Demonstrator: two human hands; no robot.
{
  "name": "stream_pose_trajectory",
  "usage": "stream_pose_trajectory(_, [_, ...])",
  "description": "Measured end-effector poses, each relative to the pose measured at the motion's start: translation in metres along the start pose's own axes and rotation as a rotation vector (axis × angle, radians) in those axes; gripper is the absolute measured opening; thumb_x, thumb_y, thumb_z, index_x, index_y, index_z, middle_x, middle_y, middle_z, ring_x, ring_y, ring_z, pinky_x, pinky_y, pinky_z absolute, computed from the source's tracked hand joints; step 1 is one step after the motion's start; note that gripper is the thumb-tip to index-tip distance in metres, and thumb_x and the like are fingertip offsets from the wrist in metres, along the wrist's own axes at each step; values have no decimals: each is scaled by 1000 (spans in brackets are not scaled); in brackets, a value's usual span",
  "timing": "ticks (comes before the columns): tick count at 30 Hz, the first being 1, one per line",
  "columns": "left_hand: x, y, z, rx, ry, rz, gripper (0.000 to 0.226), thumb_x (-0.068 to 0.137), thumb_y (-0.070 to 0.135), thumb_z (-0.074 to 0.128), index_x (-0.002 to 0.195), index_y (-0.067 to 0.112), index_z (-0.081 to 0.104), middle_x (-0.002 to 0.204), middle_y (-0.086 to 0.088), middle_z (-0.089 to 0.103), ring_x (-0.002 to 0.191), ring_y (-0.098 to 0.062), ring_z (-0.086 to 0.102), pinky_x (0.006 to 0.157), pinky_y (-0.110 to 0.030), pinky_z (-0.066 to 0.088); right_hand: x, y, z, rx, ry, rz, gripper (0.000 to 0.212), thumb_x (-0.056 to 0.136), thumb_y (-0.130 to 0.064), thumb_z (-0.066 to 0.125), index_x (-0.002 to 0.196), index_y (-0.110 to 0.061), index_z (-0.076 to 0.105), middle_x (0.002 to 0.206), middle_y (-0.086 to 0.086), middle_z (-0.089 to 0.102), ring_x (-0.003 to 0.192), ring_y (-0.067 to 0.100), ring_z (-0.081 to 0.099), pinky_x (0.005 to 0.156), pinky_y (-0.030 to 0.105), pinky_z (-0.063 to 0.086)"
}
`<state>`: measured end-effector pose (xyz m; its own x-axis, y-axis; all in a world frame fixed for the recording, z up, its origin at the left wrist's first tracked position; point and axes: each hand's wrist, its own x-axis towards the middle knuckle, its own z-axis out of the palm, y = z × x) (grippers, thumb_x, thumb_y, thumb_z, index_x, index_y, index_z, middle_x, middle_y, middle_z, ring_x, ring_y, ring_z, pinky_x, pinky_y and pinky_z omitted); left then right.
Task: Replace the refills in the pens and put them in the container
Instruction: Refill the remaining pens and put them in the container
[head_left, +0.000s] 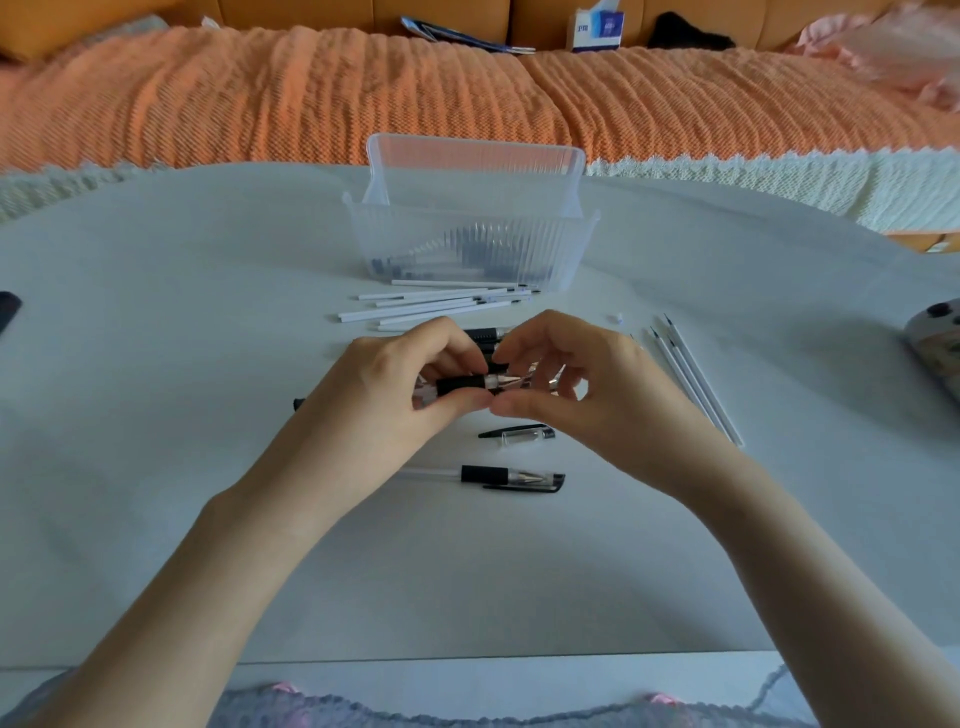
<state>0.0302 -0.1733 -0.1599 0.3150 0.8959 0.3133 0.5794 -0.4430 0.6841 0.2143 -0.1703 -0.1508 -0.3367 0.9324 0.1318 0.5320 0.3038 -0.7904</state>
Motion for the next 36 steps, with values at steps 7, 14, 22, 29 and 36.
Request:
stream_pose_trajectory(7, [1,1,0,-15,-12,0,19,73,20,77,86,17,64,83,17,69,82,7,62,74,-18,48,-1,2,-1,-80,-28,60,26,91,-38,52,79,-20,67,71,-11,66,63,5,57,61,19,45])
stream_pose_trajectory(14, [0,1,0,-7,-3,2,18,73,24,76,86,19,64,83,14,69,82,5,62,72,-21,48,-1,0,-2,-46,-27,38,9,85,-29,64,85,-20,65,75,-10,64,66,3,55,59,9,41])
stream_pose_trajectory(22, [1,1,0,3,-1,9,18,74,24,75,86,19,63,83,16,68,82,6,62,74,-7,43,-1,-1,-5,-13,5,25,17,83,-36,63,91,-22,64,77,-12,63,66,4,55,56,11,42])
stream_pose_trajectory(29, [0,1,0,2,8,16,18,74,22,75,86,18,63,84,15,68,82,6,62,75,-12,46,0,1,-2,-90,25,52,29,93,-38,48,75,-22,64,64,-24,61,62,-3,54,60,9,38])
stream_pose_trajectory(36, [1,1,0,6,0,40,18,74,29,72,86,18,64,82,15,68,81,6,62,73,-9,45,-1,0,-1,-25,-39,8,7,86,-27,64,87,-20,65,73,-10,63,65,6,55,59,11,41])
